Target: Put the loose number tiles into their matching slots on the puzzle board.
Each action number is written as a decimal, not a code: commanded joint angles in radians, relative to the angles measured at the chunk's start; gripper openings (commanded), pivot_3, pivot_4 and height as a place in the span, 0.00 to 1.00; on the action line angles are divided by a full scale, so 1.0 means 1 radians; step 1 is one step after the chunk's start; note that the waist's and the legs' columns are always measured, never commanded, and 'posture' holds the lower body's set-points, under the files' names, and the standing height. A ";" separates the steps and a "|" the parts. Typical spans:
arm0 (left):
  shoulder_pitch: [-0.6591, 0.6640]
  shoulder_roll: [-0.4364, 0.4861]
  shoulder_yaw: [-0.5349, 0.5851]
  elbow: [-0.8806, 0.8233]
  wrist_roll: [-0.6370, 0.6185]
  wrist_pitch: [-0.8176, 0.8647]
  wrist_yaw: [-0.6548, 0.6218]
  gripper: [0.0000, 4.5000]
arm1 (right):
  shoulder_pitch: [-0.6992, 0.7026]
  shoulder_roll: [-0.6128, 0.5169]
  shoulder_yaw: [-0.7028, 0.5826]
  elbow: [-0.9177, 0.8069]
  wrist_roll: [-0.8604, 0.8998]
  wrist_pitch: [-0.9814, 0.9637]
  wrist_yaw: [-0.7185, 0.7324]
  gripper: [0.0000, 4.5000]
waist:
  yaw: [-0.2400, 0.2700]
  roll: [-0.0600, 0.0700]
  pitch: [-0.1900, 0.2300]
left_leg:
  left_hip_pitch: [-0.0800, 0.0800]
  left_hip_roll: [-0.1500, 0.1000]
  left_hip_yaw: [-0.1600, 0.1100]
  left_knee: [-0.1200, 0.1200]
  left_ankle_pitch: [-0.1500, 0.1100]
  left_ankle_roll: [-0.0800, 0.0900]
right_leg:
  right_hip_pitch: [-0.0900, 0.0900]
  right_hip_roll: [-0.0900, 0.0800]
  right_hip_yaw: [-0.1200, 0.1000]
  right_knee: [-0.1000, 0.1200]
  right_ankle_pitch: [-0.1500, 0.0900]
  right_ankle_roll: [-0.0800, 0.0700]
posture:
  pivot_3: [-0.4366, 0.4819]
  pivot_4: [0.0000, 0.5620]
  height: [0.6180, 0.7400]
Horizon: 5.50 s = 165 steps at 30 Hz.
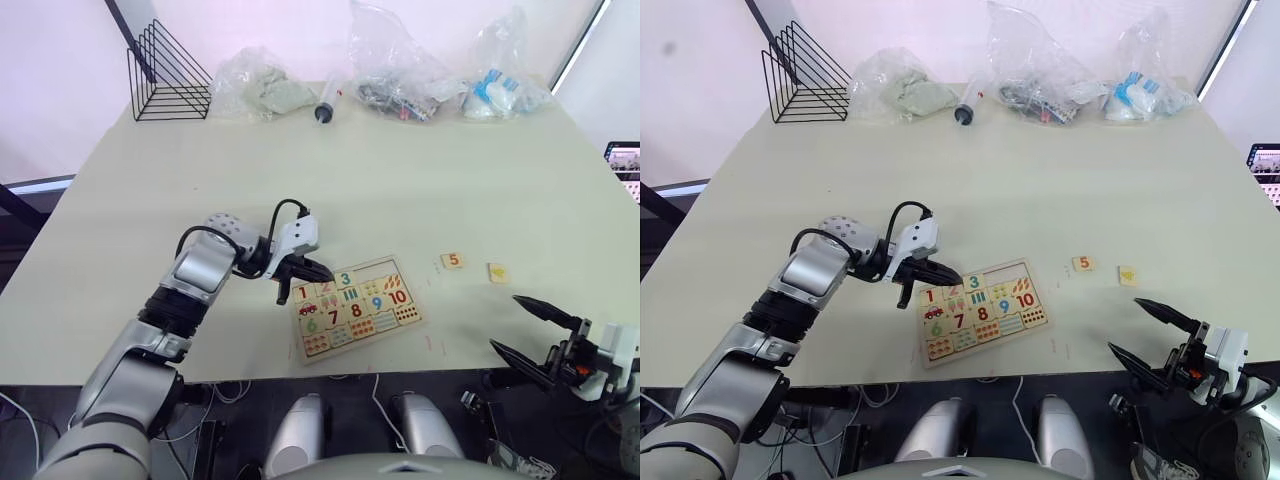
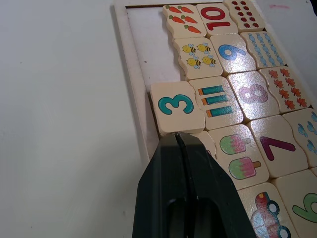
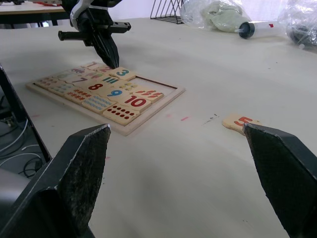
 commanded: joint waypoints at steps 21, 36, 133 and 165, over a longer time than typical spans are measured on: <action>0.032 0.008 0.145 -0.063 -0.131 0.034 -0.001 0.01 | -0.008 -0.013 -0.014 -0.039 0.022 0.007 0.002 1.00 | -0.001 0.000 0.000 | 0.000 0.001 -0.002 0.000 0.000 0.000 | 0.000 0.000 0.000 0.000 0.000 0.000 | 0.48 0.27 1.00; 0.376 0.023 0.497 -0.248 -0.326 0.099 0.227 0.01 | -0.054 -0.061 -0.050 0.014 -0.008 0.060 -0.060 1.00 | -0.003 0.000 0.000 | 0.001 0.003 -0.002 -0.002 0.000 0.000 | -0.001 -0.003 0.000 0.000 0.000 0.000 | 0.48 0.27 1.00; 0.713 0.116 0.642 -0.197 -0.388 -0.312 0.101 0.97 | -0.284 -0.227 -0.040 0.278 -0.099 0.136 0.039 1.00 | -0.001 0.000 0.000 | 0.001 0.001 0.000 -0.009 -0.001 0.001 | 0.000 -0.007 -0.001 -0.010 -0.002 -0.004 | 0.48 0.27 1.00; 0.662 0.237 0.590 -0.126 -0.538 -0.437 -0.244 0.97 | -0.841 -0.353 0.302 0.826 -0.459 -0.034 0.236 1.00 | -0.005 0.001 0.001 | -0.002 0.001 0.001 -0.015 -0.001 0.001 | -0.005 -0.007 -0.001 -0.013 0.001 0.000 | 0.48 0.27 1.00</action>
